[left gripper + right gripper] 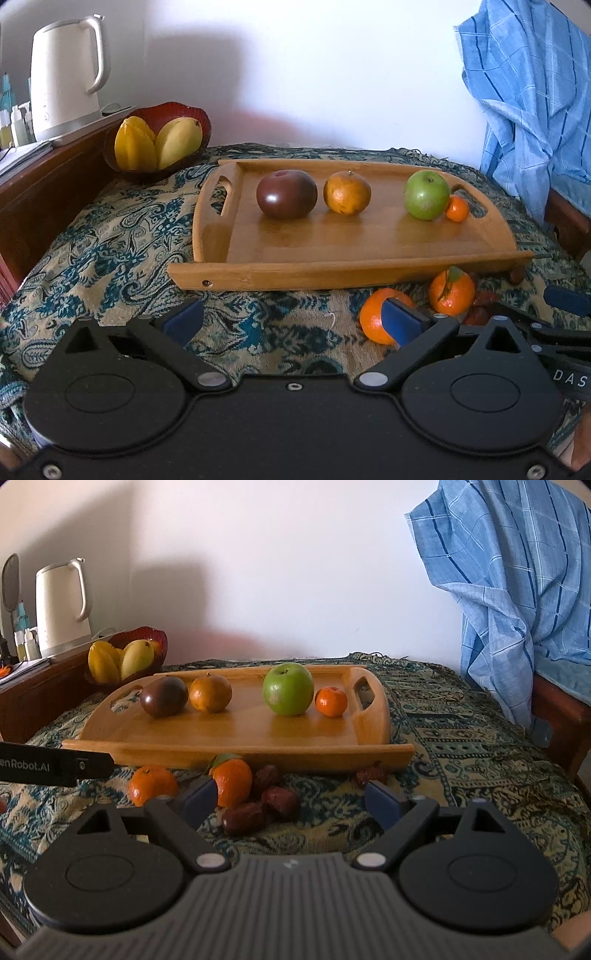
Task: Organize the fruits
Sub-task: 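Move both tools back toward the fruits in front of the tray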
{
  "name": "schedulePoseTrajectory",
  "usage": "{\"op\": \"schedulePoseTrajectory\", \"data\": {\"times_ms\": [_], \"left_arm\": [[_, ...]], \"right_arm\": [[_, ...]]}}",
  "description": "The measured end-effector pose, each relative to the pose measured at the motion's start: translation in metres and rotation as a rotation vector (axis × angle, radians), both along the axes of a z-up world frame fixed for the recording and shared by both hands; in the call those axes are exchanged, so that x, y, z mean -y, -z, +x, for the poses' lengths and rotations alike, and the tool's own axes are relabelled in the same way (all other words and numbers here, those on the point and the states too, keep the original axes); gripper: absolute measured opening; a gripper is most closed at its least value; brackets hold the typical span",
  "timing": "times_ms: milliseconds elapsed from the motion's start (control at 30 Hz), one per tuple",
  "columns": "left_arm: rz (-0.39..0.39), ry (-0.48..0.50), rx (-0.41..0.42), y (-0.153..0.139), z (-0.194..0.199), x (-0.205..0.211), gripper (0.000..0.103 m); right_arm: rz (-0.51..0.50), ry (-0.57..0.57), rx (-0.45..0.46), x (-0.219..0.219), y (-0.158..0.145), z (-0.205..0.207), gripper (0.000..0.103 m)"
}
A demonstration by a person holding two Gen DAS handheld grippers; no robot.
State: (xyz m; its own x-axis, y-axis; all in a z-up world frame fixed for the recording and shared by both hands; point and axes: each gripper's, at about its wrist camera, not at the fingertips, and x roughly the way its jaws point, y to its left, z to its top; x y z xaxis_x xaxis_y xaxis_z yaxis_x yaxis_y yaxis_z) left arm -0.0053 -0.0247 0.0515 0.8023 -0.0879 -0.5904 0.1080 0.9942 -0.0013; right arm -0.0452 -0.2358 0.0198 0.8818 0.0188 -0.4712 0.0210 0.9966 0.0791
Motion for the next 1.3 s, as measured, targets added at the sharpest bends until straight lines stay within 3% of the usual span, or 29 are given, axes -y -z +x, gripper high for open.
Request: {"op": "schedulePoseTrajectory", "data": {"times_ms": [333, 600, 900, 1300], "left_arm": [[-0.003, 0.009, 0.006, 0.004, -0.005, 0.005, 0.103], [-0.023, 0.013, -0.002, 0.005, -0.003, 0.006, 0.103], [-0.029, 0.063, 0.000, 0.009, -0.003, 0.014, 0.102], [-0.112, 0.117, -0.050, 0.009, 0.006, 0.020, 0.076]], "right_arm": [[-0.044, -0.054, -0.010, -0.017, 0.007, -0.002, 0.094], [-0.072, -0.101, -0.019, -0.028, 0.012, -0.001, 0.083], [-0.097, -0.080, -0.003, -0.033, 0.017, 0.002, 0.072], [-0.049, -0.094, -0.010, -0.032, 0.019, 0.003, 0.058]]}}
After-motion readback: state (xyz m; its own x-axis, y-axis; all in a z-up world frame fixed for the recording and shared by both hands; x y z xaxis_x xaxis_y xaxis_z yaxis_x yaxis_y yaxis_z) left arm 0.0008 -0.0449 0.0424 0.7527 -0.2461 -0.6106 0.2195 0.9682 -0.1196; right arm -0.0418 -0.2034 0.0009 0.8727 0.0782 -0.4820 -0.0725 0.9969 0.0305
